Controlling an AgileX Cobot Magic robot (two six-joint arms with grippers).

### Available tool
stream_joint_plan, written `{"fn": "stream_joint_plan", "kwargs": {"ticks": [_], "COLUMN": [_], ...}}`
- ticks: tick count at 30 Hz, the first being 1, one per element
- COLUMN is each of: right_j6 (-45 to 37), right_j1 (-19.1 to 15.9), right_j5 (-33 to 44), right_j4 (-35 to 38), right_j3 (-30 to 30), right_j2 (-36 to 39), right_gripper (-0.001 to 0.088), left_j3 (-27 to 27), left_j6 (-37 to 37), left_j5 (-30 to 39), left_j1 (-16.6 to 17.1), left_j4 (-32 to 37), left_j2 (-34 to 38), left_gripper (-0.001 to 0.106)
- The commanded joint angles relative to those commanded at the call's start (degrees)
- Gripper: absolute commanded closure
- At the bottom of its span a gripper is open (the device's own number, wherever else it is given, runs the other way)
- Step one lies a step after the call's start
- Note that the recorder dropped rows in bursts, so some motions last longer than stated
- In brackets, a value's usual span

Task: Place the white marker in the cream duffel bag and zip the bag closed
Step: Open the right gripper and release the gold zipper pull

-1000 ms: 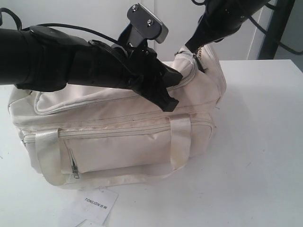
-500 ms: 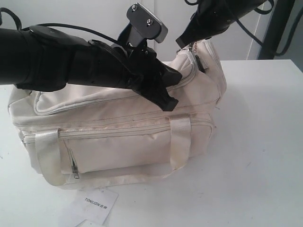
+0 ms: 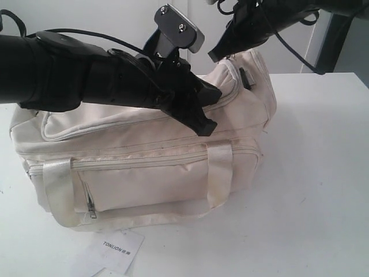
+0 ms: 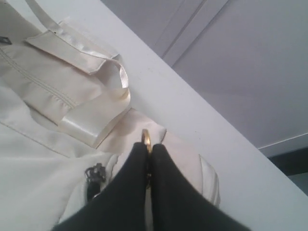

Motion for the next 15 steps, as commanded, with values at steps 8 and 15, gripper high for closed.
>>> {"fn": "stream_joint_plan", "kwargs": {"ticks": [8,15], "right_j6": [0.33,0.33], "right_j1": [0.00,0.00], "right_j5": [-3.77,-4.71], "right_j4": [0.00,0.00], "right_j3": [0.00,0.00], "right_j2": [1.45,2.80], "right_gripper": [0.0868,0.0868], "left_j3": [0.00,0.00], "left_j6": [0.00,0.00], "left_j5": [-0.10,0.00], "left_j1": [0.00,0.00], "left_j4": [-0.01,-0.01], "left_j2": [0.00,0.00], "left_gripper": [0.105,0.105]}}
